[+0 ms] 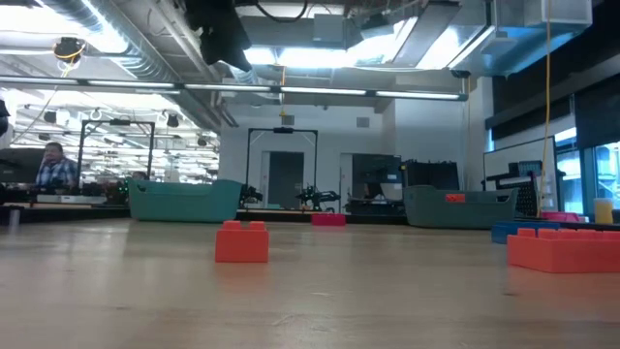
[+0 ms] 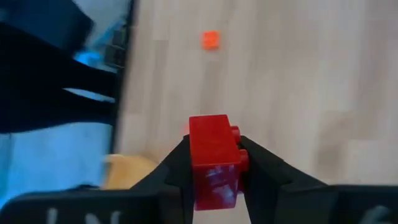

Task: Sort & place blocks by color
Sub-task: Put the red game piece into the yellow bin

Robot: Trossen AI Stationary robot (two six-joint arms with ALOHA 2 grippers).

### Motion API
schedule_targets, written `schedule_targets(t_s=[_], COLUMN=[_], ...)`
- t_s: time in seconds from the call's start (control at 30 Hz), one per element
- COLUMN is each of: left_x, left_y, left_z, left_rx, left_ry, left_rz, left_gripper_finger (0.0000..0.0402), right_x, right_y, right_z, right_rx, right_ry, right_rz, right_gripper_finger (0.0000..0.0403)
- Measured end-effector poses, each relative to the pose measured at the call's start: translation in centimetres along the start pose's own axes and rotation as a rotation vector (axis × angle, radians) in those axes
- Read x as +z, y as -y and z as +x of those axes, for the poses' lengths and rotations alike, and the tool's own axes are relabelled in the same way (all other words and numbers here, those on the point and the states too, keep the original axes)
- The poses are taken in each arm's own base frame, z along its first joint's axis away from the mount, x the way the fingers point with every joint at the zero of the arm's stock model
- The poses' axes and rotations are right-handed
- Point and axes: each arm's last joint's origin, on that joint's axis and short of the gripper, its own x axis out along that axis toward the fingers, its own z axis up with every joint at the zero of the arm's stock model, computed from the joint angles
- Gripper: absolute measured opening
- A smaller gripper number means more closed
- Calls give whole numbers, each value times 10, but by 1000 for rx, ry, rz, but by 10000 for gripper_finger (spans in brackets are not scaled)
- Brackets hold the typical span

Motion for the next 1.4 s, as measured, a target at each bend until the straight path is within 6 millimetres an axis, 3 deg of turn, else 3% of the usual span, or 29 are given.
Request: schedule_targets(t_s=[0.37,0.47,0.77,1.13,1.4], left_x=[0,0,1,3,6], left_y=[0,0,0,1,1], left_z=[0,0,0,0,0], left_rx=[0,-1,-4,-6,-14], left_ry=[3,3,8,31,59], left_rz=[79,79,81,83,88], left_gripper_finger=[204,204,204,204,204], right_x=[-30,-41,-111,-156,-189], right_y=[-52,-68,-89,-109,-104], right_z=[-25,-23,39,121,192], right_rx=[-73,-77,-163,-93,-2], right_ry=[81,79,-232,-268,-242], right_rz=[233,290,563,749,826], right_gripper_finger=[92,92,92,92,92])
